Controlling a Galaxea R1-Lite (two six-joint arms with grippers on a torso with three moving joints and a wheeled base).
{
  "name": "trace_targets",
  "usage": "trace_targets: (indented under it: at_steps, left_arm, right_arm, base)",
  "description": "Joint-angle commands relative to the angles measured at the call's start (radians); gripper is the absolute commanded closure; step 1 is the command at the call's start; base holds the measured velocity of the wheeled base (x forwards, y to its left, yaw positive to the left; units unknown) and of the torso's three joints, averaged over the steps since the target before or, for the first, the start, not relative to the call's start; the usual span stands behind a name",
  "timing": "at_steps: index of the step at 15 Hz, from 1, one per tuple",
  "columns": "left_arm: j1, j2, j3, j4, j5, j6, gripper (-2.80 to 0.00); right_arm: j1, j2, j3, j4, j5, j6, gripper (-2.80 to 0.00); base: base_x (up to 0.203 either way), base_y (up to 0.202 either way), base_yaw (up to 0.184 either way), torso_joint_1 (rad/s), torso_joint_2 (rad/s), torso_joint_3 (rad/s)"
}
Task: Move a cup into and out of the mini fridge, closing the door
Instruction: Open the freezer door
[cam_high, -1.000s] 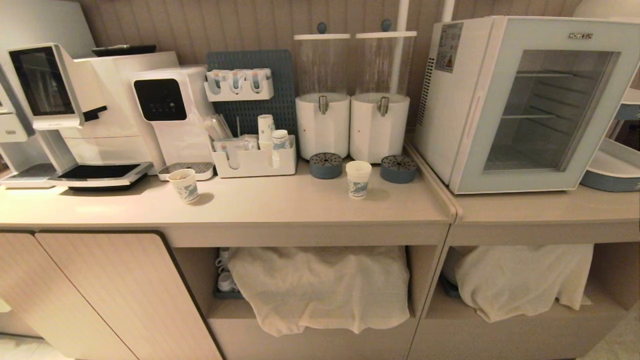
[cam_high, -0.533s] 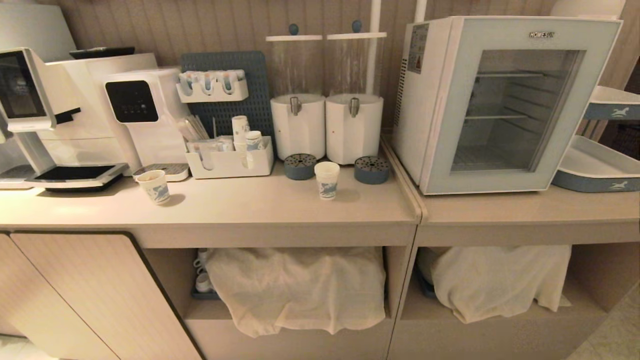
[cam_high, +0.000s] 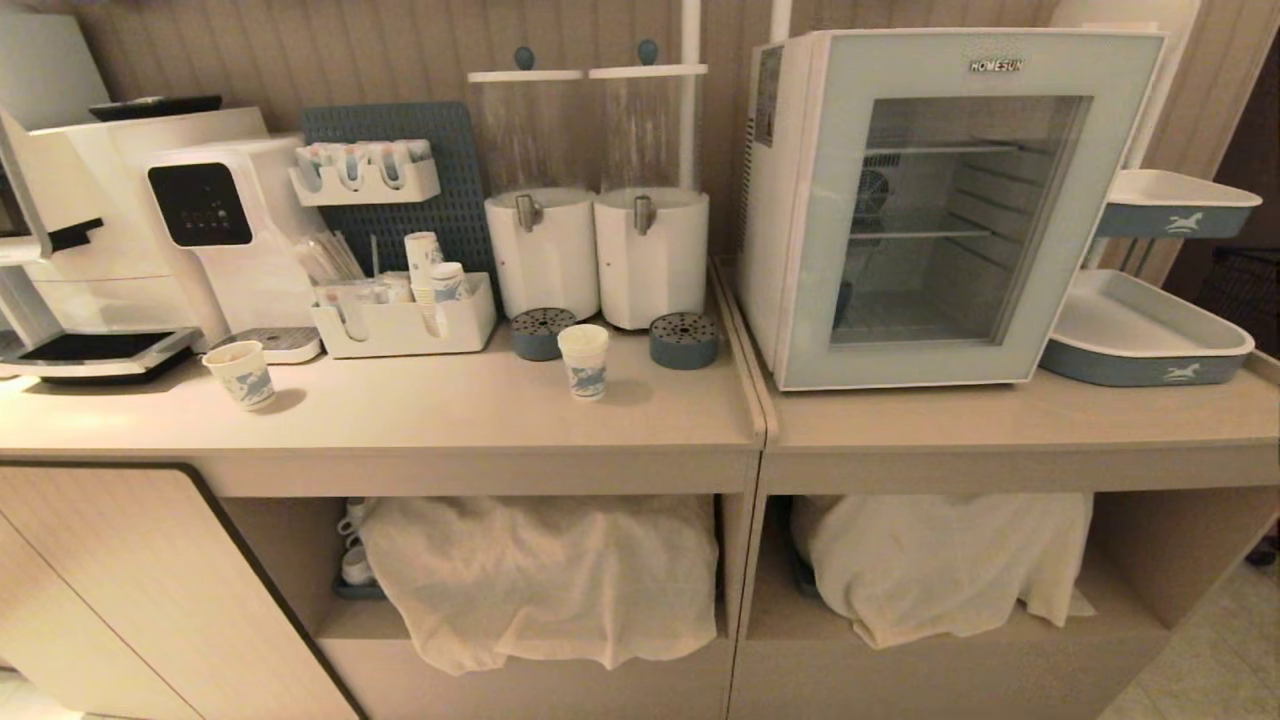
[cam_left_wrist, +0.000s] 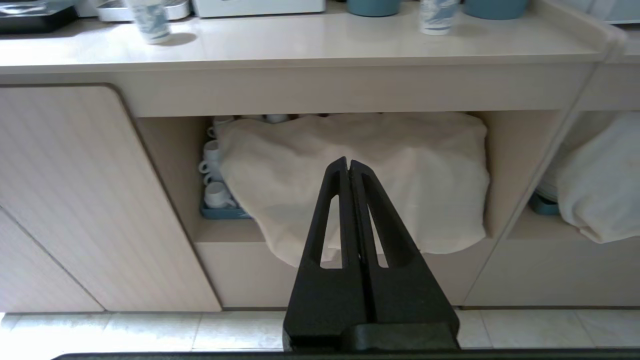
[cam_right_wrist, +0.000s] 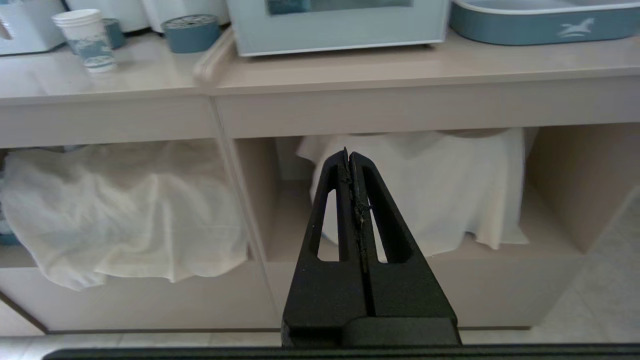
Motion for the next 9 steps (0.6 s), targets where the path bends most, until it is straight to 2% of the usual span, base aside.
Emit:
trace_targets:
  at_steps: [1,9]
  left_arm:
    - [0.000,-0.002,0.000,0.000,0.000,0.000,0.00]
    - [0.000,-0.002,0.000,0.000,0.000,-0.001,0.00]
  right_arm:
    - [-0.001,0.002,0.000,-0.001,-0.001,0.000,0.00]
    - [-0.001,0.002,0.000,-0.001,0.000,0.000,0.00]
  base:
    - [0.000,-0.190,0.000,0.002,0.00,0.002]
    - [0.000,-0.191,0.000,0.004,0.00,0.002]
